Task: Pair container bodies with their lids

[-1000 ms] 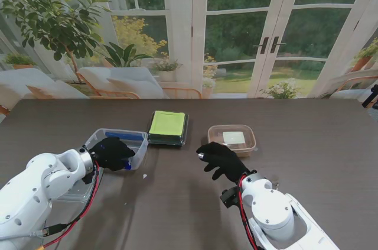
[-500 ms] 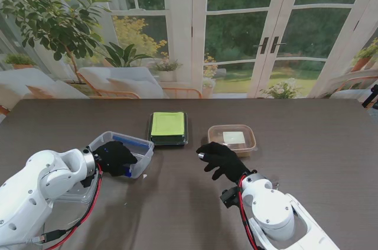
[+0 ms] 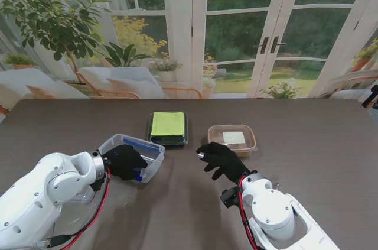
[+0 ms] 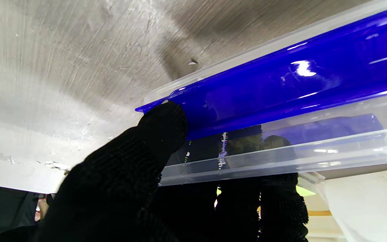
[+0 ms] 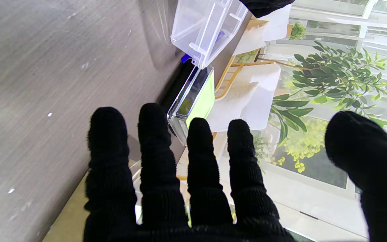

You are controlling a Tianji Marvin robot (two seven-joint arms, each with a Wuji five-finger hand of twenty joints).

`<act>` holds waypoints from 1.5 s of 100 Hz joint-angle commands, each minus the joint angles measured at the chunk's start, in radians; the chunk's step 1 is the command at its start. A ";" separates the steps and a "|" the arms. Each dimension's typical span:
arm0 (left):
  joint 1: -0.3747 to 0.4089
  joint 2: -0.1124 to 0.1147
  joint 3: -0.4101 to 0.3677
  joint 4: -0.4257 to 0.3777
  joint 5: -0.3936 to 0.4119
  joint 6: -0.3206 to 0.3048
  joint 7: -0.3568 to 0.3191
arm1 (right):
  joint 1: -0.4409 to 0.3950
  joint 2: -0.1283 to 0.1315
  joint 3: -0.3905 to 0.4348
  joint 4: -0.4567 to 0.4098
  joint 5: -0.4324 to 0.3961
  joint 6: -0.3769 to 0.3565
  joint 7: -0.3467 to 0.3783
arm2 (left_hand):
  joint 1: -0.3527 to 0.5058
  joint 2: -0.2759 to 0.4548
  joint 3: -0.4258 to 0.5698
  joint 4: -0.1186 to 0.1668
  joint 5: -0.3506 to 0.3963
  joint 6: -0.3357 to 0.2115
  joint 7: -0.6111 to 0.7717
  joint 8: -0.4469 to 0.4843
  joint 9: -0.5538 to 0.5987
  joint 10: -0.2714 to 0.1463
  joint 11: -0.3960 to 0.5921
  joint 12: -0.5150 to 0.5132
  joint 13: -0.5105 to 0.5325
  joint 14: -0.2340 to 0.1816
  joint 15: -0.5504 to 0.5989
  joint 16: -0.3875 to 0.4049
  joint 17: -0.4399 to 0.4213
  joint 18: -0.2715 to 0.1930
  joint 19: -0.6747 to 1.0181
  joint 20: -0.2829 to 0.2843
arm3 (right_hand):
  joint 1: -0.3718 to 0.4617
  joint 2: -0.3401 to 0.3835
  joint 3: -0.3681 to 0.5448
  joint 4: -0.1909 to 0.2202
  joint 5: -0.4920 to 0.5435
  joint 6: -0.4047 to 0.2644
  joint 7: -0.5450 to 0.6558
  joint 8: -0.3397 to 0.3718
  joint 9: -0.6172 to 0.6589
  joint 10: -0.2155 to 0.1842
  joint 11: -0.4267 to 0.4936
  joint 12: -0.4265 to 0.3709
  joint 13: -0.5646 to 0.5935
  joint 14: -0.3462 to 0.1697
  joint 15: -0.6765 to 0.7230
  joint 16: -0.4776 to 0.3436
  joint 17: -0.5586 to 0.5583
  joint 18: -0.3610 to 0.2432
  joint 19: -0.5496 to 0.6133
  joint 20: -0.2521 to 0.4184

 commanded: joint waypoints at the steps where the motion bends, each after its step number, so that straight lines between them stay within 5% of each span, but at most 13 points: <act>1: 0.001 -0.010 0.008 -0.013 -0.004 0.006 -0.012 | -0.004 -0.005 -0.003 -0.007 0.002 0.002 0.012 | 0.071 0.076 0.025 0.010 0.021 -0.038 0.049 0.015 0.002 0.022 0.014 -0.001 0.026 0.007 0.033 0.008 0.008 -0.009 0.056 0.025 | 0.005 0.012 0.029 -0.007 -0.014 -0.006 0.001 -0.001 -0.025 0.004 0.014 0.004 -0.017 0.004 0.006 -0.008 -0.244 -0.022 0.003 0.008; 44: 0.010 -0.032 0.128 -0.010 -0.037 0.148 0.077 | 0.002 -0.007 -0.003 -0.002 0.010 0.007 0.010 | 0.050 0.094 -0.003 0.007 0.001 -0.015 0.001 0.009 -0.025 0.033 0.046 0.018 0.003 0.012 0.054 0.022 -0.025 0.008 0.054 0.035 | 0.007 0.012 0.030 -0.007 -0.011 -0.004 0.001 -0.001 -0.030 0.007 0.014 0.004 -0.019 0.001 0.006 -0.008 -0.245 -0.023 0.002 0.008; 93: -0.065 -0.047 0.232 0.051 -0.079 0.196 0.141 | 0.002 -0.007 0.001 -0.004 0.013 0.013 0.013 | 0.022 0.106 -0.029 0.007 -0.035 -0.001 -0.067 0.008 -0.094 0.043 0.035 -0.014 -0.053 0.008 0.003 0.005 -0.067 0.007 0.024 0.033 | 0.008 0.012 0.031 -0.007 -0.011 -0.001 0.000 -0.001 -0.030 0.008 0.015 0.003 -0.019 0.002 0.006 -0.008 -0.245 -0.024 0.002 0.008; 118: -0.067 -0.045 0.247 0.043 -0.099 0.215 0.110 | 0.003 -0.008 0.001 -0.004 0.016 0.015 0.012 | -0.038 0.120 -0.060 0.012 -0.050 0.015 -0.158 0.023 -0.179 0.056 0.057 -0.136 -0.102 0.013 -0.088 -0.037 -0.106 0.012 -0.041 0.017 | 0.008 0.011 0.031 -0.008 -0.010 -0.002 0.001 -0.001 -0.029 0.007 0.015 0.003 -0.018 0.003 0.007 -0.008 -0.246 -0.023 0.002 0.008; 132: -0.045 -0.036 0.231 -0.001 -0.101 0.234 0.042 | 0.003 -0.008 0.001 -0.004 0.017 0.015 0.012 | -0.110 0.137 -0.037 0.006 -0.047 0.035 -0.257 0.045 -0.223 0.065 0.089 -0.333 -0.130 0.025 -0.134 -0.054 -0.129 0.030 -0.069 0.012 | 0.008 0.010 0.031 -0.008 -0.010 0.000 0.001 -0.001 -0.030 0.008 0.014 0.003 -0.018 0.003 0.007 -0.008 -0.246 -0.023 0.001 0.008; 150: -0.023 -0.031 0.218 -0.035 -0.091 0.253 0.005 | 0.002 -0.007 0.001 -0.005 0.016 0.015 0.013 | -0.215 0.166 0.019 0.037 -0.049 0.061 -0.358 0.044 -0.258 0.072 0.048 -0.380 -0.174 0.032 -0.220 -0.098 -0.161 0.038 -0.131 -0.012 | 0.009 0.009 0.031 -0.008 -0.009 0.000 0.001 -0.001 -0.030 0.007 0.015 0.003 -0.017 0.003 0.007 -0.008 -0.245 -0.023 0.001 0.009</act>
